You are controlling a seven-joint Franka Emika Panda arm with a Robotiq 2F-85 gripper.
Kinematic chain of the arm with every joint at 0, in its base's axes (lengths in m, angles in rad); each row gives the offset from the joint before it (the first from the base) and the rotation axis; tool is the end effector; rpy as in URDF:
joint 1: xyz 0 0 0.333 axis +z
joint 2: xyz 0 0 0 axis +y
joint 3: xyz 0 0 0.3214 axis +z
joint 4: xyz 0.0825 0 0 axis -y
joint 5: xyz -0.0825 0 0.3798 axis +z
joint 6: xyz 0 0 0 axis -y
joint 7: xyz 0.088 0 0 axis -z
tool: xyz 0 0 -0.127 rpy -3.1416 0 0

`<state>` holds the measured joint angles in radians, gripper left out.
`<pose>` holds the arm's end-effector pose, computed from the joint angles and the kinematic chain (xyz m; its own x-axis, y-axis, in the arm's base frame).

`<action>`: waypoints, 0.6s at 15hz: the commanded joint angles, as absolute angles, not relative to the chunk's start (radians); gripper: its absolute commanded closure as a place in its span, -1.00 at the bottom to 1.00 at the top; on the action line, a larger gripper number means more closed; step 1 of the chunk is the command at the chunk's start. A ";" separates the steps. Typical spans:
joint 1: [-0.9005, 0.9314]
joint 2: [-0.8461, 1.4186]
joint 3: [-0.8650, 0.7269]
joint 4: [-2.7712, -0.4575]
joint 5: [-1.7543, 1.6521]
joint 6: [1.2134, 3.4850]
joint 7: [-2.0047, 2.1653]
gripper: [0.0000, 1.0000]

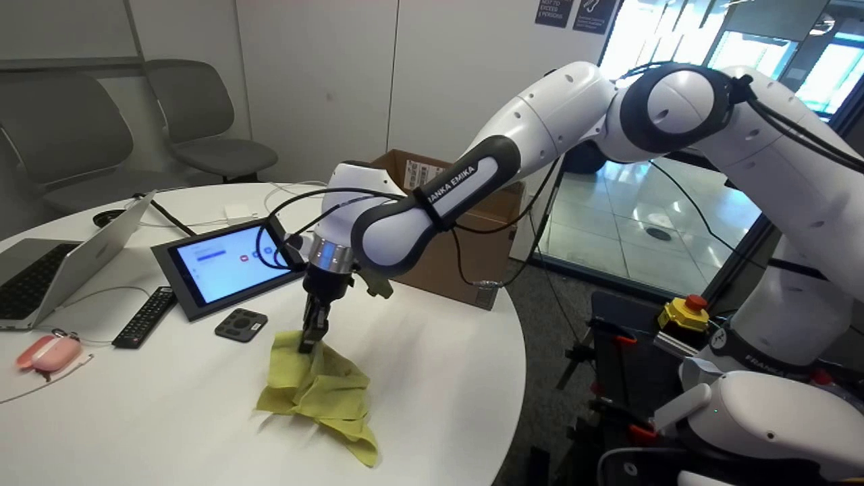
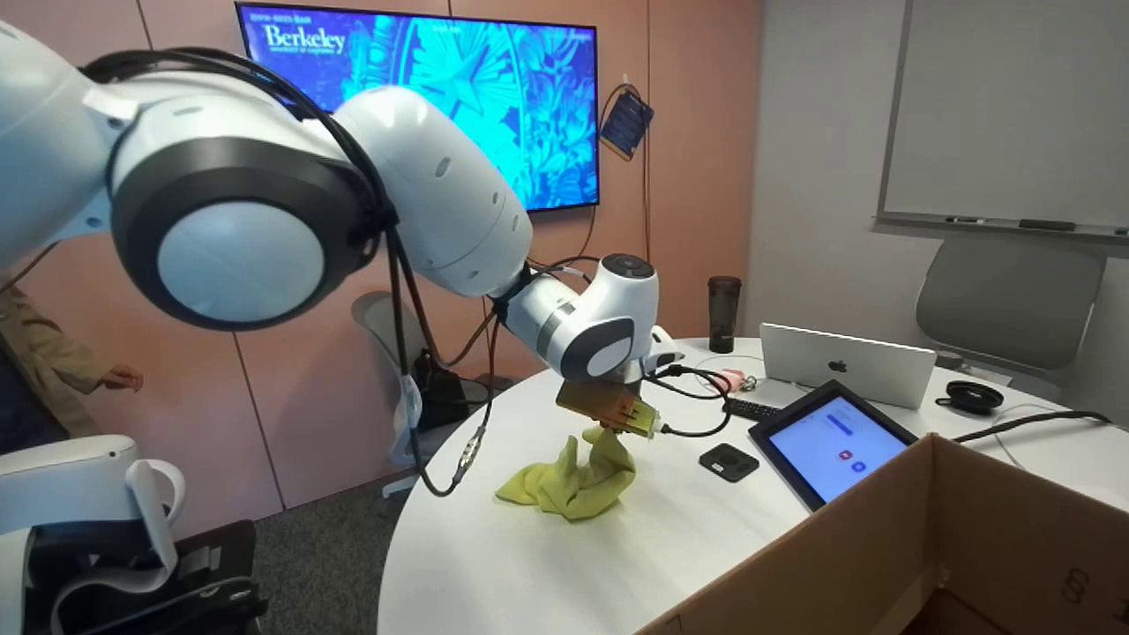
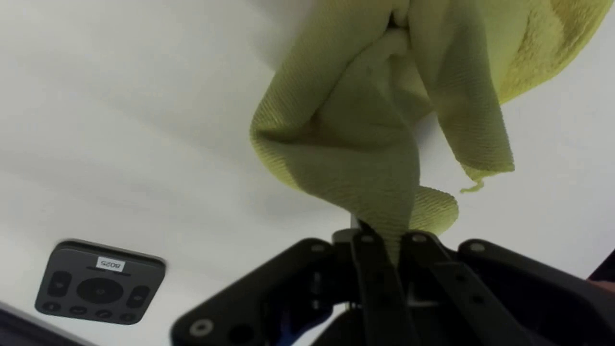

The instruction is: Put the marker on the green towel, then wrap the marker in the towel and put it in the box

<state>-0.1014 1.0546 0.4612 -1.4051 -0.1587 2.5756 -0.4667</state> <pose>0.7181 0.1939 0.1154 0.7460 0.5929 0.3034 0.6541 -0.7379 -0.1662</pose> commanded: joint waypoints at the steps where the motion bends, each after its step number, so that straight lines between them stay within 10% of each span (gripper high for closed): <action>1: -0.106 0.862 0.421 -1.646 -0.143 2.597 -0.546 0.97; 9: -0.022 0.772 0.412 -1.864 -0.149 2.486 -0.723 0.97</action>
<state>-0.0848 0.8023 0.4464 -1.8114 -0.1561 2.5334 -0.6883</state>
